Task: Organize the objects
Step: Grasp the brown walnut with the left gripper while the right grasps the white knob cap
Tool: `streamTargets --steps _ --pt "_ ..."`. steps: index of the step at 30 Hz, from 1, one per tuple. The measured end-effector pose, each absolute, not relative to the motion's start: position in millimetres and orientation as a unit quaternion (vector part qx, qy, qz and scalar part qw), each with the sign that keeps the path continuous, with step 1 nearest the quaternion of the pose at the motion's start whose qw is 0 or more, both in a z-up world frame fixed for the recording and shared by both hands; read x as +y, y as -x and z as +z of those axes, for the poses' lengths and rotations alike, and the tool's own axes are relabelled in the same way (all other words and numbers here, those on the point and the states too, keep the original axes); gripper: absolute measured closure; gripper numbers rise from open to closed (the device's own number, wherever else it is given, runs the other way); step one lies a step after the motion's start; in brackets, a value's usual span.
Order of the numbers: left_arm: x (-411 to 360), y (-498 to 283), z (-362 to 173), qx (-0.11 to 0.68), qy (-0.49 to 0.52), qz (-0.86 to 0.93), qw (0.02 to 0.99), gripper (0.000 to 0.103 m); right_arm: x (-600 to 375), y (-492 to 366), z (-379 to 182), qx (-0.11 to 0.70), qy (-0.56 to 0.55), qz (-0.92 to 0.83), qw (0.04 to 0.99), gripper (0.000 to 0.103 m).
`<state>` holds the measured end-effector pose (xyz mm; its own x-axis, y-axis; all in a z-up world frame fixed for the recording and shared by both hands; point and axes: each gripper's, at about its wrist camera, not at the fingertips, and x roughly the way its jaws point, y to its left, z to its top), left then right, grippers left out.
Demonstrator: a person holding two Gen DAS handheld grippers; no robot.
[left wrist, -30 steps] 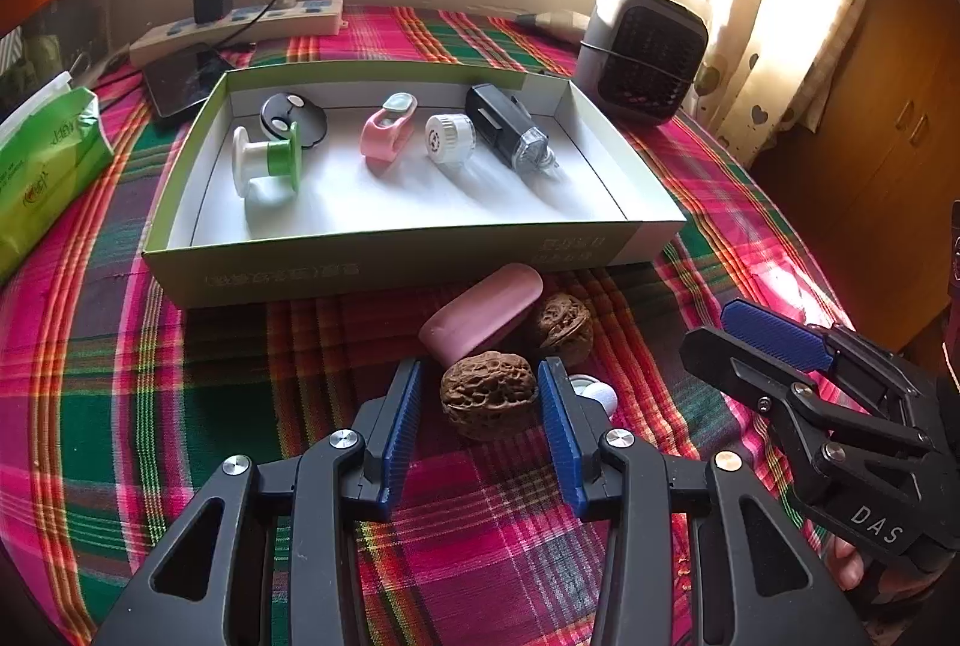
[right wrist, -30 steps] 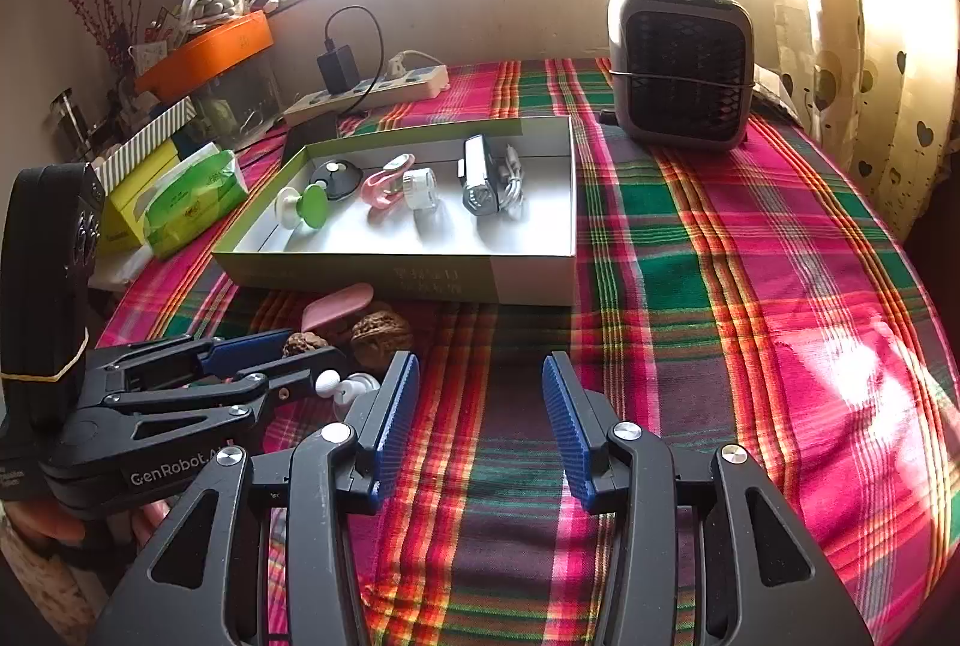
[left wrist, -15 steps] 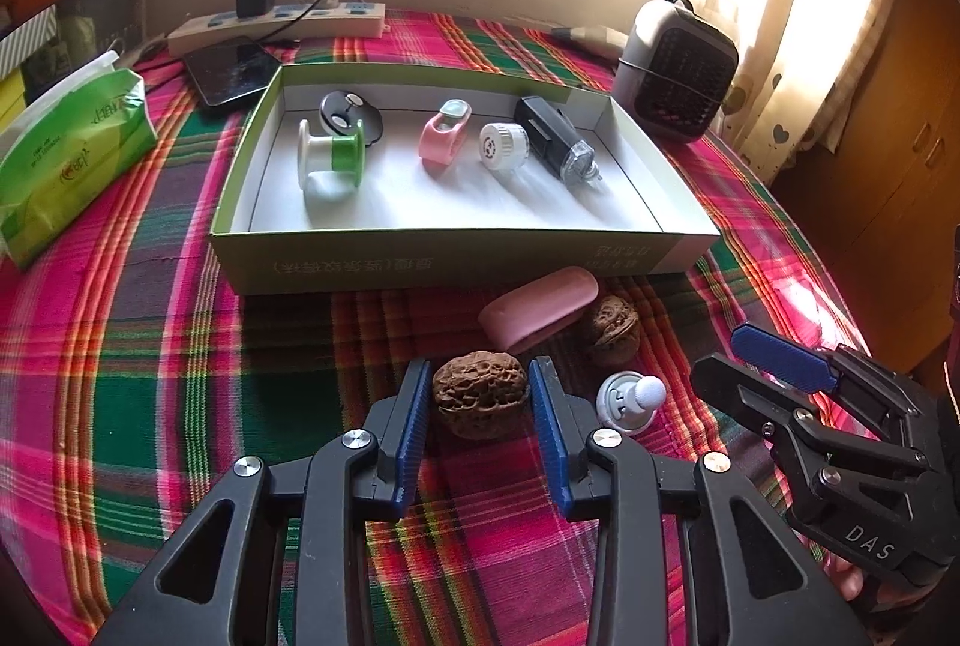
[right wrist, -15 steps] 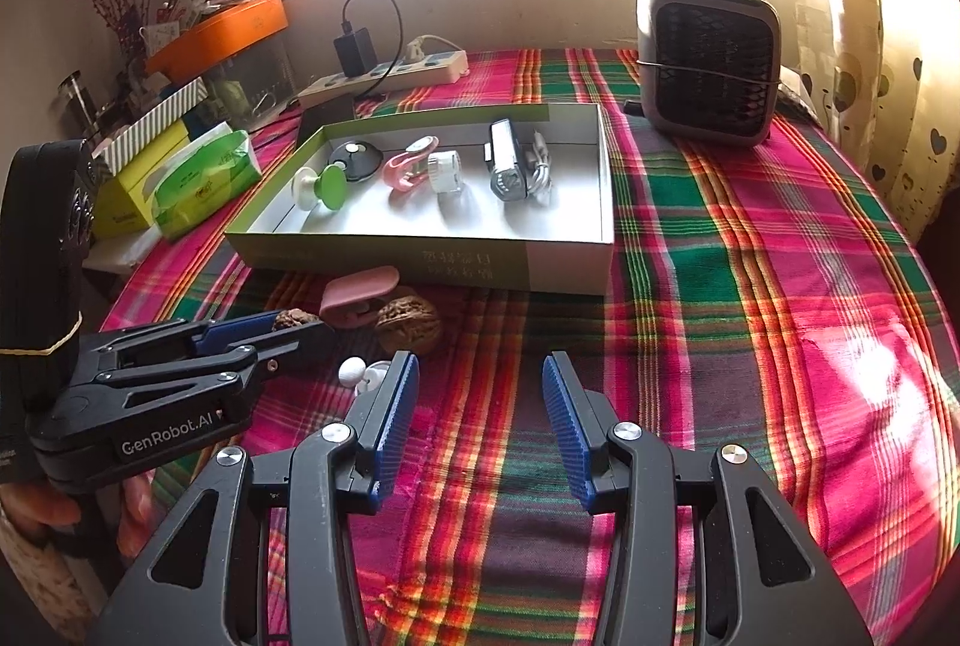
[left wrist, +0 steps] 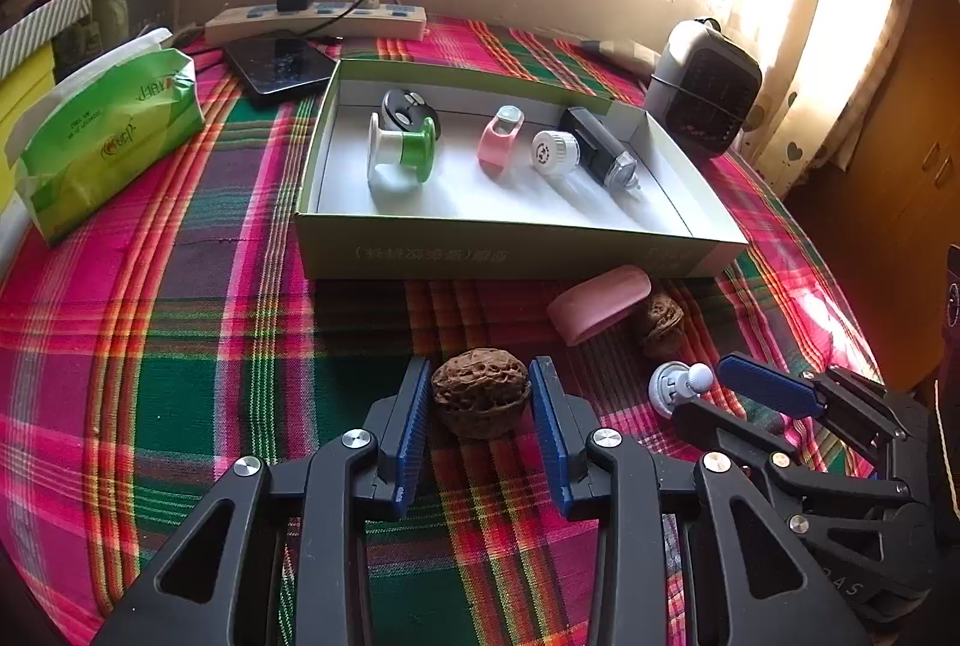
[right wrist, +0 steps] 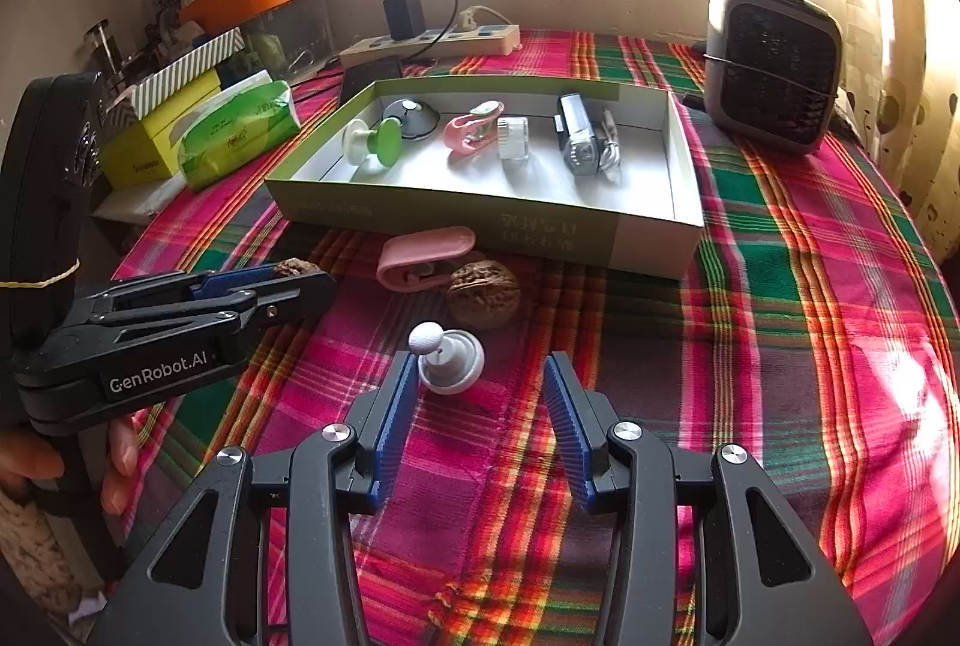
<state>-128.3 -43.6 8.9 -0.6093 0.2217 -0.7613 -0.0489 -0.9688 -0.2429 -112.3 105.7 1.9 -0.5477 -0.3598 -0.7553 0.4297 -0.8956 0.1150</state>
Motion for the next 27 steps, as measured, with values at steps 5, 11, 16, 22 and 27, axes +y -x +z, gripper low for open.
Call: streamTargets --steps 5,11,16,22,27 --pt "-42 128 9 -0.099 0.434 0.892 0.077 0.072 96 116 -5 0.049 -0.429 -0.873 0.227 0.058" --pt "-41 128 9 -0.098 0.432 0.893 0.079 0.072 87 118 -6 0.074 -0.424 -0.875 0.221 0.058" --pt "-40 129 9 -0.094 0.429 0.895 0.081 0.072 85 120 -6 0.08 -0.423 -0.877 0.213 0.058" --pt "-37 130 9 -0.088 0.427 0.897 0.08 0.072 84 120 -6 0.084 -0.423 -0.878 0.209 0.058" --pt "-36 129 9 -0.087 0.426 0.897 0.079 0.072 84 120 -6 0.086 -0.422 -0.878 0.208 0.059"
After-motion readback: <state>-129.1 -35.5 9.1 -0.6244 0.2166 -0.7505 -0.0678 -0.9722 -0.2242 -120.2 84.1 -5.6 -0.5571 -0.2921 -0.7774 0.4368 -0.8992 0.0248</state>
